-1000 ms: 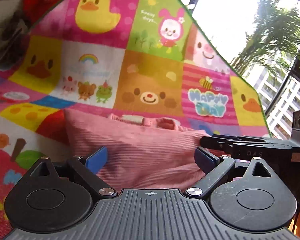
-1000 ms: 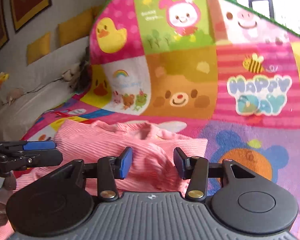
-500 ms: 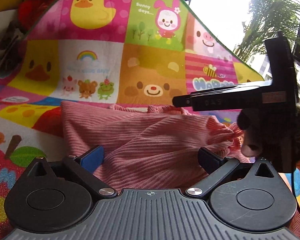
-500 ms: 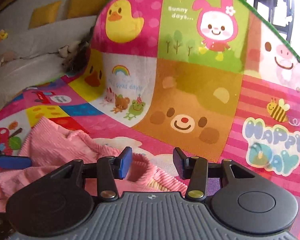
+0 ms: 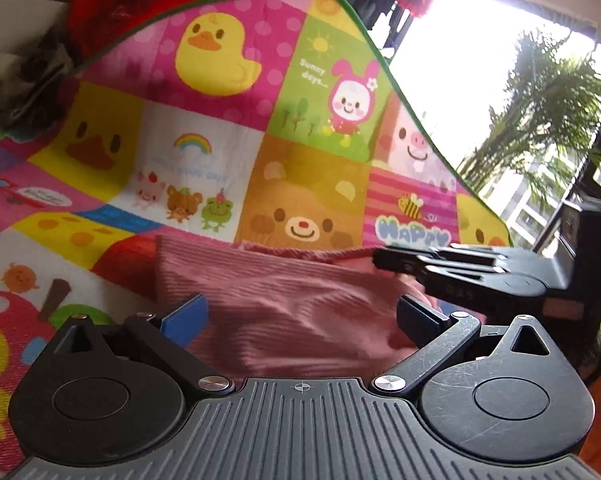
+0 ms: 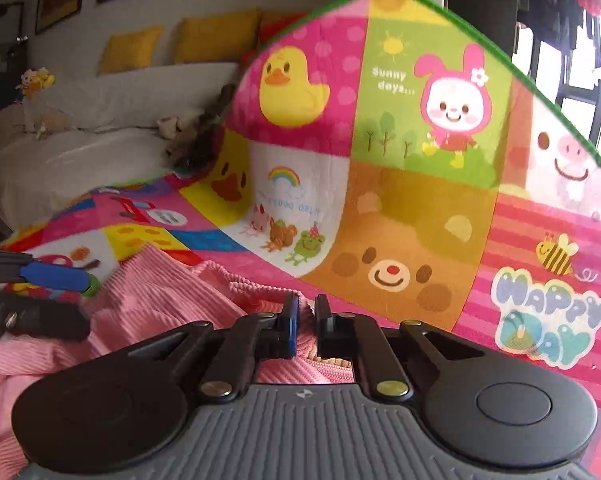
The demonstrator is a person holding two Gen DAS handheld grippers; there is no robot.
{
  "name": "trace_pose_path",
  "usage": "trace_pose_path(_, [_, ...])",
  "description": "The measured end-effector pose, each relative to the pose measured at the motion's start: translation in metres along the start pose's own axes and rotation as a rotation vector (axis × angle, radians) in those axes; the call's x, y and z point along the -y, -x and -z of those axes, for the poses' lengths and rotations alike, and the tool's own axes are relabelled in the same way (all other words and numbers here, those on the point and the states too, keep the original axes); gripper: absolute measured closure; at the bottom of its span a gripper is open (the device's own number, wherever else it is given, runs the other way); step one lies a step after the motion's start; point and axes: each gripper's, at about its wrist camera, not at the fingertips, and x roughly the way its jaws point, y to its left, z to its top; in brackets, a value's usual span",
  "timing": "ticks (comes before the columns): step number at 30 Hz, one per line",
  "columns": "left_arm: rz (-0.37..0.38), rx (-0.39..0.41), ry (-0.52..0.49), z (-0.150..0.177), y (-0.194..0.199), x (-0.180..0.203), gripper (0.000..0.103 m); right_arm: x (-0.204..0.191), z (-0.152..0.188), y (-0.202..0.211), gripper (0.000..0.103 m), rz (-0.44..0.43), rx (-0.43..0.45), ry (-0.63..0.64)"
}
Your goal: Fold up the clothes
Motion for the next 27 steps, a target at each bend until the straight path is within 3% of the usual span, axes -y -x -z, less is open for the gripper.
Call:
trace_pose_path(5, [-0.028,0.069,0.007,-0.033,0.043,0.004,0.000,-0.024,0.017,0.081,0.095,-0.059,0.039,0.070])
trace_pose_path(11, [-0.021,-0.006,-0.013,-0.025,0.064,0.020,0.000,-0.061,0.078,0.127,0.093,-0.145,-0.065,0.116])
trace_pose_path(12, [-0.028,-0.028,-0.033,-0.020,0.066,0.022,0.000,-0.061,0.085,0.136,0.092,-0.163,-0.069,0.093])
trace_pose_path(14, [-0.059,-0.077,-0.082,-0.005,0.071,0.023,0.000,-0.054,0.092,0.155,0.078,-0.177,-0.048,0.032])
trace_pose_path(16, [-0.103,-0.138,-0.137,0.011,0.074,0.019,0.000,-0.037,0.091,0.173,0.044,-0.158,-0.002,-0.058])
trace_pose_path(17, [-0.127,-0.171,-0.166,0.020,0.076,0.016,0.000,-0.026,0.091,0.180,0.039,-0.144,0.016,-0.114])
trace_pose_path(20, [-0.153,-0.233,-0.199,0.041,0.086,0.006,0.000,0.007,0.094,0.188,0.034,-0.113,0.028,-0.300])
trace_pose_path(23, [-0.077,-0.252,-0.126,0.051,0.096,0.000,0.000,0.031,0.105,0.178,0.033,-0.103,-0.006,-0.461])
trace_pose_path(27, [0.023,-0.271,-0.023,0.063,0.097,0.000,0.000,0.020,0.124,0.144,0.033,-0.116,-0.074,-0.514])
